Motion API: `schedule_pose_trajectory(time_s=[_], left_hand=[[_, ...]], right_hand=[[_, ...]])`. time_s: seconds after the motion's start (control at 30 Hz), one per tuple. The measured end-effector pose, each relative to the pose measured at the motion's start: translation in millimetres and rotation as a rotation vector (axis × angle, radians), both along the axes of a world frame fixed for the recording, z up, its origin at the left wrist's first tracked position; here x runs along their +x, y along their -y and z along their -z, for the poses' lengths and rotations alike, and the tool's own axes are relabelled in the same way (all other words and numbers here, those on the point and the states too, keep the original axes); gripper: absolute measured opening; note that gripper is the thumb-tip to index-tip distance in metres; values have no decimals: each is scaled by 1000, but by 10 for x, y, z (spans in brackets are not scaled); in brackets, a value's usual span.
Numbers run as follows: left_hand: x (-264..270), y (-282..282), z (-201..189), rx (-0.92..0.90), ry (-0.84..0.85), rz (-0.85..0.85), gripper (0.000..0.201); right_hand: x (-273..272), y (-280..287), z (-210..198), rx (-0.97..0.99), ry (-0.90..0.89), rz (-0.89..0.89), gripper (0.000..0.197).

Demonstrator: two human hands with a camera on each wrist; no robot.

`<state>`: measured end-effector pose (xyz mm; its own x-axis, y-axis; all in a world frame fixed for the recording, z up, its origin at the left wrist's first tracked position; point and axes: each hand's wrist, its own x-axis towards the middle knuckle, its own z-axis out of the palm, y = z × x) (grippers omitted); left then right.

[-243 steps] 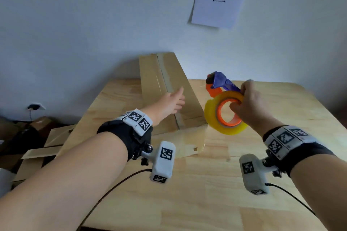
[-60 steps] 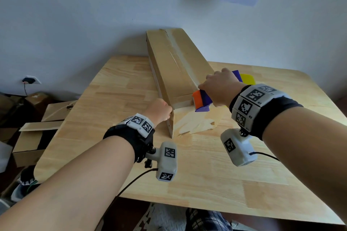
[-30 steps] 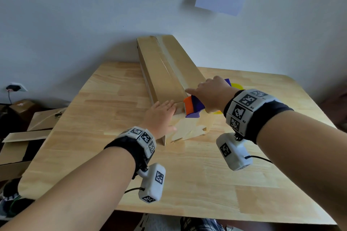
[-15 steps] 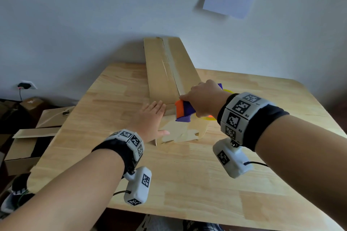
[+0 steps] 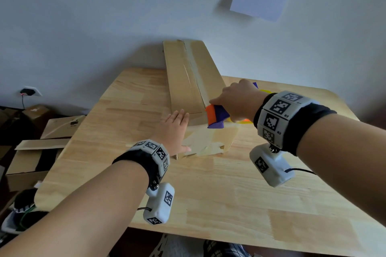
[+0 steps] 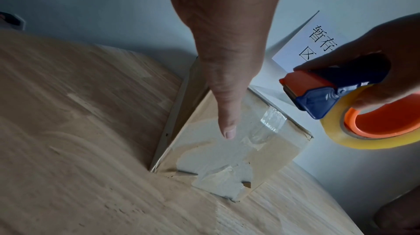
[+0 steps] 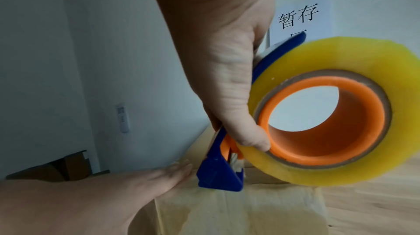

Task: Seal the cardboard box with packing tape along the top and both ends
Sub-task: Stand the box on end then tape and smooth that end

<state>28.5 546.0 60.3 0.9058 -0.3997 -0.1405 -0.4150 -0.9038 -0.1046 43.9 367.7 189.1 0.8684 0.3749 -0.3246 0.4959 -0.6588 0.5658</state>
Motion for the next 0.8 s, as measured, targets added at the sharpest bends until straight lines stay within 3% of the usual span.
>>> schedule_pose_trajectory(time_s=[0.13,0.23,0.37,0.8], left_hand=[[-1,-18,23,-8,-18,-7,108],[18,-79,1,-81,-92,12,112],[40,-151,-104,-84,-182,70,99],[34,-50,-99,45,-143,50,101]], right_hand=[[10,124,23,3,-54,79,59],[-16,254,13,8,34,34,60],[-1,255,86,24,101,-14,57],[29,373,173,53,73,20,65]])
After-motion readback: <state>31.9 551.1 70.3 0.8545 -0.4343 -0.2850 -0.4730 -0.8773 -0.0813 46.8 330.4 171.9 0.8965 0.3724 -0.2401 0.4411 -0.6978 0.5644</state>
